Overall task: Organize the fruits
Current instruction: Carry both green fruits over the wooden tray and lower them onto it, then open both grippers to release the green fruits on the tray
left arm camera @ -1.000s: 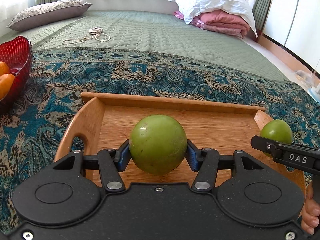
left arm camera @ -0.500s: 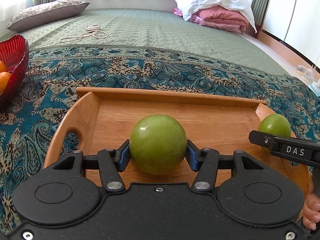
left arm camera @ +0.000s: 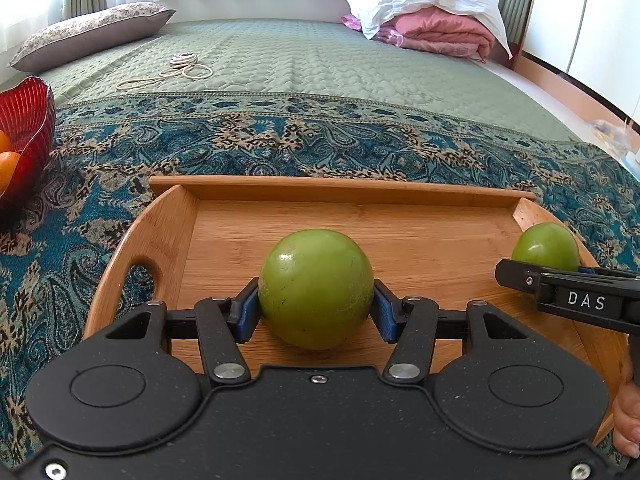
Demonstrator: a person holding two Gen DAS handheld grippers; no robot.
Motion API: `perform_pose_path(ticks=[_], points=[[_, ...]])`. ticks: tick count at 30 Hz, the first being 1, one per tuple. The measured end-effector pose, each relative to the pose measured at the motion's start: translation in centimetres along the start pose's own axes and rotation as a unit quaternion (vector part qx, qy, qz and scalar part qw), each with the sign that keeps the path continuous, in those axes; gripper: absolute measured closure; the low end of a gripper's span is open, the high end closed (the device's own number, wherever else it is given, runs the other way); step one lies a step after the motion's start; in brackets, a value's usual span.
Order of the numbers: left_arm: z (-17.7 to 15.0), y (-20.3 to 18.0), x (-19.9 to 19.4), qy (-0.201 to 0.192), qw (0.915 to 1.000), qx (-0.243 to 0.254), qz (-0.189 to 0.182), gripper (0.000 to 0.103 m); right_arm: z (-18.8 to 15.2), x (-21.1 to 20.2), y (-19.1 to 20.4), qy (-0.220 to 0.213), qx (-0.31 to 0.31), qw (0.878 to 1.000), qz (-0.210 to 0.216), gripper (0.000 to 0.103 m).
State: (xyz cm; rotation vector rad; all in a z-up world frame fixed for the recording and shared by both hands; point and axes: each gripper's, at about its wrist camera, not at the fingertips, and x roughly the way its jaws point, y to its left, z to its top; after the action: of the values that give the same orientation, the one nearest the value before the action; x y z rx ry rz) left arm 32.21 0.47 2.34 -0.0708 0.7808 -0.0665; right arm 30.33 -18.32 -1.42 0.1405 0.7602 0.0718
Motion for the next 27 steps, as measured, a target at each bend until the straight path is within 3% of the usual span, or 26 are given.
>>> perform_pose_path(ticks=[11, 13, 20, 27], points=[[0.17, 0.20, 0.12, 0.002, 1.0000, -0.006, 0.000, 0.049, 0.26, 0.05, 0.24, 0.014, -0.006, 1.000, -0.005, 0.038], [0.19, 0.21, 0.17, 0.004, 1.0000, -0.004, 0.003, 0.045, 0.28, 0.07, 0.26, 0.016, -0.007, 1.000, -0.006, 0.031], [0.05, 0.09, -0.02, 0.005, 1.0000, 0.001, 0.008, 0.030, 0.14, -0.22, 0.17, 0.021, -0.002, 1.000, -0.007, 0.028], [-0.51, 0.13, -0.66, 0.006, 0.9997, 0.010, 0.020, 0.018, -0.51, -0.67, 0.26, 0.026, -0.007, 1.000, 0.001, 0.015]])
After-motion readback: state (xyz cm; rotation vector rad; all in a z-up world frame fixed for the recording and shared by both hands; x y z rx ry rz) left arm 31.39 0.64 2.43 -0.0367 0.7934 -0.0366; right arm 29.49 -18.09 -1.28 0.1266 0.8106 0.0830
